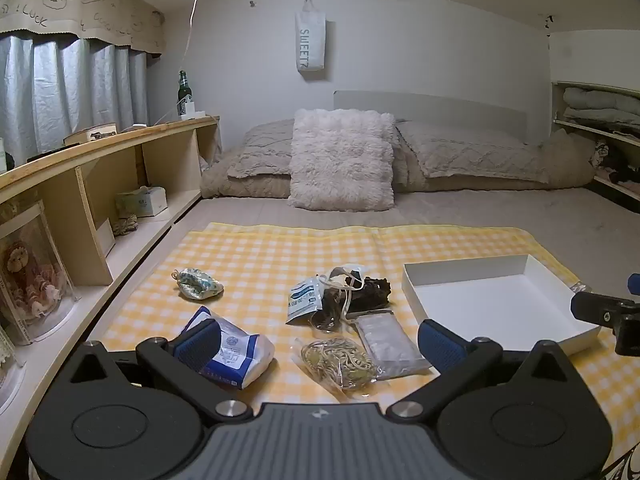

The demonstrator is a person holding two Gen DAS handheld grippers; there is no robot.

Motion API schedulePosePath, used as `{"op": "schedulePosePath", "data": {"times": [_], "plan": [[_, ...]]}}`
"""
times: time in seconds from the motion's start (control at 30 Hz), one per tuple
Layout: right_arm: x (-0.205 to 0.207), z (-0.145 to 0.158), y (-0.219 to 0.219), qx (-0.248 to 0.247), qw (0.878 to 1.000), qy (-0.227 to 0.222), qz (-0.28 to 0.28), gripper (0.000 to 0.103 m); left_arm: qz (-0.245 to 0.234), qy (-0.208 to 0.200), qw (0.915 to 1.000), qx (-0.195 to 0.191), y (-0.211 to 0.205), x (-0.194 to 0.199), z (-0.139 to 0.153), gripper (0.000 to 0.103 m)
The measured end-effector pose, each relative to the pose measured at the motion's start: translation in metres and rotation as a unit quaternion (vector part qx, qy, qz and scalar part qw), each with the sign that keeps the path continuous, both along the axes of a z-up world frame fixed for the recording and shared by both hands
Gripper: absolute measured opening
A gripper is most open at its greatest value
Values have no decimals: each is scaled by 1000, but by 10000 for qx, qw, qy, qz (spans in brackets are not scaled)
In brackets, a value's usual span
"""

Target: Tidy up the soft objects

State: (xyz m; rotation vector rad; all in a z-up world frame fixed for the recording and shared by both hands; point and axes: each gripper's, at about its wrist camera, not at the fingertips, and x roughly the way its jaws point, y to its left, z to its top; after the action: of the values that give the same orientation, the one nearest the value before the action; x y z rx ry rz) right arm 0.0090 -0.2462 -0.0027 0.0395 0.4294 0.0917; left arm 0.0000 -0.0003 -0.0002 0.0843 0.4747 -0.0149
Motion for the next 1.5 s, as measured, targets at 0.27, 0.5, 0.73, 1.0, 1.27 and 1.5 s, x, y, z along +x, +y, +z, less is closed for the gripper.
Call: {"op": "schedulePosePath", "data": {"times": [0.27,0.5,0.73,1.0,1.27,1.5], "plan": [[0,0,0,0,10000,-19,-1,103,-2,-10,10000,-27,0,0,0,103],[-1,0,1,-12,10000,-46,16,103,-2,-8,10000,-33,0,0,0,103],[0,-1,1,-38,10000,-59,33,103,-5,-13,10000,-36,0,0,0,103],[-2,1,4,-87,9999,-66,47,103,0,-15,10000,-35,0,0,0,103],[-2,1,5,-101,9999,-66,56,103,-4,-17,10000,-36,0,0,0,103],[-3,1,5,-96,9999,-66,61,103,-4,-20,10000,-35,0,0,0,103]]}}
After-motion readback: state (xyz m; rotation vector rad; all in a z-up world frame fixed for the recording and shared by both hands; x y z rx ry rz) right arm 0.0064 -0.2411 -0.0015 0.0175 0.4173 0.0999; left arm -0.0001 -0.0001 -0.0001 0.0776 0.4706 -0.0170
